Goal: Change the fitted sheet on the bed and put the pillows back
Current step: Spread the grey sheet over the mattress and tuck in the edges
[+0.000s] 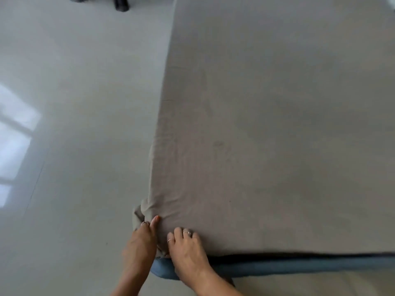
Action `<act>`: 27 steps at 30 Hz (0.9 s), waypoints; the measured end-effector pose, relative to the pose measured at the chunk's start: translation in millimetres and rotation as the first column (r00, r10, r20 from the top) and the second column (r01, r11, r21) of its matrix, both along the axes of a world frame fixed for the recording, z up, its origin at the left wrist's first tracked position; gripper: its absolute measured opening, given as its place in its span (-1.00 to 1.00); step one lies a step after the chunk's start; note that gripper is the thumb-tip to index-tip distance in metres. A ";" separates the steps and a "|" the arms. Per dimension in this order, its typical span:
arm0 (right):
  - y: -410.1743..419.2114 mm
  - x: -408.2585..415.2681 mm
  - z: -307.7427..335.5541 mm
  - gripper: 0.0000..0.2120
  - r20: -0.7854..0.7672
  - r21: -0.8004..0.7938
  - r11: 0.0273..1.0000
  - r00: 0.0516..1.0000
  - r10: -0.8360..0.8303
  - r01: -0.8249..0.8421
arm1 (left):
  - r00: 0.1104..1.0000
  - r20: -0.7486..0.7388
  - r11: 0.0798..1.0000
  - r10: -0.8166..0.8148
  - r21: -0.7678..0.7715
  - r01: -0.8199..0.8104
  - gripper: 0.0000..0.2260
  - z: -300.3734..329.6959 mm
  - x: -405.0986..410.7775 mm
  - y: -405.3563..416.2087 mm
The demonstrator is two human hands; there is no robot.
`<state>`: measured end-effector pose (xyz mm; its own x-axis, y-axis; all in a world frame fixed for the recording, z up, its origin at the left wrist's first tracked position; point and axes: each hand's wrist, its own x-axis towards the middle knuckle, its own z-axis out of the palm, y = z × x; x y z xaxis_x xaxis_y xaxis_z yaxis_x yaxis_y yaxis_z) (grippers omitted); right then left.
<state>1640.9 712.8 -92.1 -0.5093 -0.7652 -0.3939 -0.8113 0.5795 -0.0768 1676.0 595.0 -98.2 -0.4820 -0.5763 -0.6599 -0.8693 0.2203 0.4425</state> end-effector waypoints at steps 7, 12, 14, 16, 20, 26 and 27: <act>10.1 21.7 8.3 -0.58 -0.051 -0.178 0.969 0.982 -0.184 0.172 | 0.978 0.072 0.980 -0.196 0.043 0.194 -0.50 0.4 10.0 -5.7; 65.7 13.9 15.8 -0.66 -0.164 -0.142 0.970 0.962 -0.219 0.196 | 0.991 0.006 0.948 0.132 0.293 -0.128 -0.52 9.5 17.7 13.0; 95.2 10.4 10.7 -0.67 -0.206 -0.051 0.967 0.945 -0.255 0.250 | 0.975 -0.024 0.930 0.223 0.305 -0.205 -0.56 8.6 21.8 17.7; 117.7 9.2 4.0 -0.69 -0.241 0.039 0.961 0.936 -0.257 0.274 | 0.990 -0.065 0.967 0.126 0.231 -0.108 -0.53 12.6 20.8 19.0; 126.7 2.0 5.4 -0.64 -0.259 0.133 0.959 0.943 -0.209 0.249 | 0.996 -0.085 0.994 -0.011 0.104 0.020 -0.49 15.7 14.6 18.7; 104.0 -20.2 30.6 -0.73 -0.184 0.286 0.955 0.983 -0.029 0.081 | 0.988 -0.150 0.998 0.035 0.052 -0.027 -0.59 9.2 23.2 18.3; 104.3 -21.5 32.8 -0.74 -0.172 0.301 0.953 0.985 0.013 0.040 | 0.985 -0.169 0.999 0.025 0.045 -0.017 -0.60 9.0 23.5 18.7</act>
<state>1619.3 817.1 -59.3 -0.5980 -0.6162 -0.5125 -0.7891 0.5645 0.2421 1699.5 613.7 -89.3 -0.5770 -0.5605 -0.5941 -0.7852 0.1803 0.5924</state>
